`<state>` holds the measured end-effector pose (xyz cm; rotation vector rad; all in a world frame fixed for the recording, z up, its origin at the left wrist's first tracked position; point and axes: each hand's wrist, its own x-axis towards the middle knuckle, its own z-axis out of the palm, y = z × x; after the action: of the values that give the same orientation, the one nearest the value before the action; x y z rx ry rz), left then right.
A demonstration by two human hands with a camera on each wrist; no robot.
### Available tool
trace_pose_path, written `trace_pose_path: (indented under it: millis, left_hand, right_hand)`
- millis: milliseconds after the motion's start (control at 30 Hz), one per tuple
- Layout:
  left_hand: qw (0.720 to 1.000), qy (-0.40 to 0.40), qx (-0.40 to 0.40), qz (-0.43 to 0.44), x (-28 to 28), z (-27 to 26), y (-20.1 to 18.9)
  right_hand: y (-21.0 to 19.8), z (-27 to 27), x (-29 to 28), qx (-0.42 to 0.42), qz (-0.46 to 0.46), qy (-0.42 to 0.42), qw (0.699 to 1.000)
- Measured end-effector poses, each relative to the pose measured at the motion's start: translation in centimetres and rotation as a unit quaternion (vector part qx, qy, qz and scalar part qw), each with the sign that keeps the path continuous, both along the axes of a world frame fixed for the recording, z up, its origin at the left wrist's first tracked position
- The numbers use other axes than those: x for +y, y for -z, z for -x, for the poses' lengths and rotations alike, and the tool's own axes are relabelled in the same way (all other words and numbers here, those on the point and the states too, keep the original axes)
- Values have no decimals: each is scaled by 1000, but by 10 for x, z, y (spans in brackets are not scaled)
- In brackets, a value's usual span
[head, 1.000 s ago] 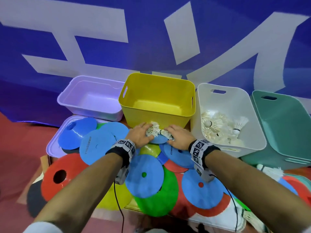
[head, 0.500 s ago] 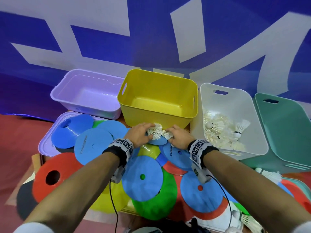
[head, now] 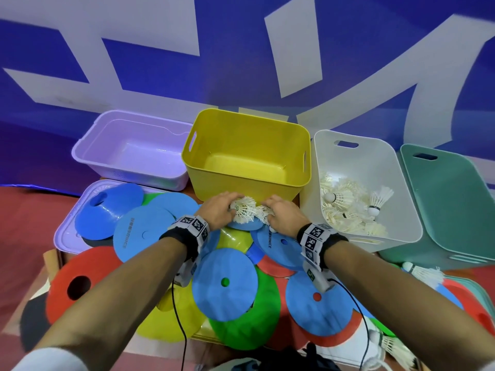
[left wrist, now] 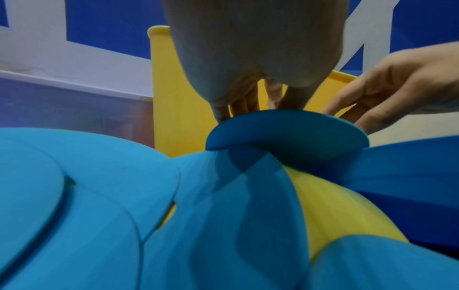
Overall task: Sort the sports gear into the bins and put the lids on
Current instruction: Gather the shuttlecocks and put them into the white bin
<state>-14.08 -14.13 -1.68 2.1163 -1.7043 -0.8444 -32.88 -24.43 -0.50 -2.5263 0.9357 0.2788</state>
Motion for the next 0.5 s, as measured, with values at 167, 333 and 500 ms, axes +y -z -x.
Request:
trace_pose_path:
  millis: [167, 333, 500]
  left_hand:
    - [999, -20, 19, 20, -5, 8, -9]
    - [998, -5, 38, 58, 1, 3, -13]
    - [999, 25, 7, 33, 13, 3, -14]
  right_hand:
    - [-6, 11, 4, -68, -3, 64, 996]
    - [-8, 18, 11, -132, -27, 122, 983]
    - [-5, 20, 14, -81, -60, 144, 984]
